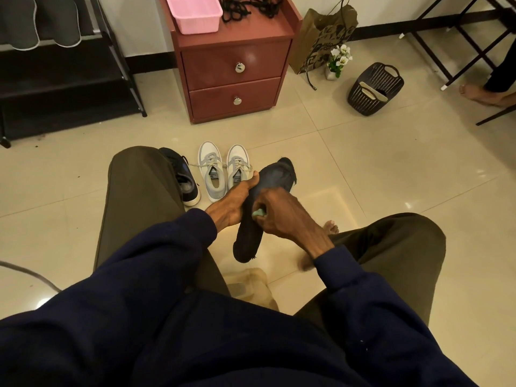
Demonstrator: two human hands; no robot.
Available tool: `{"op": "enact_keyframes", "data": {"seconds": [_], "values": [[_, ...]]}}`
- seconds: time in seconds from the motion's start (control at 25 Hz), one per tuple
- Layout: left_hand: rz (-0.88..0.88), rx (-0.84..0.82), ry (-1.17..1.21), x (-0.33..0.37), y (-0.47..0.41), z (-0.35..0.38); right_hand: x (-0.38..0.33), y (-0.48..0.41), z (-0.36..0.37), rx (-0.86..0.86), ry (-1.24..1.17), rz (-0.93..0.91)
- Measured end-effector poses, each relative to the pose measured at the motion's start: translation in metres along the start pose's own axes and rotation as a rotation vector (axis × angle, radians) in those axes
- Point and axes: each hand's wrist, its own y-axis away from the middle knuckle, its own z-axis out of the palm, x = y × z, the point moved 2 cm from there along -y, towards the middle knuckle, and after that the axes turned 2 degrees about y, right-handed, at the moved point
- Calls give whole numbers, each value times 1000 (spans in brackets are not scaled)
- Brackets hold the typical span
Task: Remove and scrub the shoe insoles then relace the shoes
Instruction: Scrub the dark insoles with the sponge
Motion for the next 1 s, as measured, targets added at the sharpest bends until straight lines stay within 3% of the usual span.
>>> {"op": "enact_keyframes", "data": {"seconds": [0.16,0.32,0.48,0.76,1.0], "values": [[2,-47,78,-1,4,4,27,-9,-8,166,260,176],[26,-82,53,1,1,1,50,-1,-14,370,-103,288],[95,-74,60,0,-8,-4,69,4,-18,478,-236,407],[210,112,-27,5,-6,-5,56,-3,-3,377,-463,412],[120,46,-169,1,0,6,36,-7,2,361,-645,295]]}}
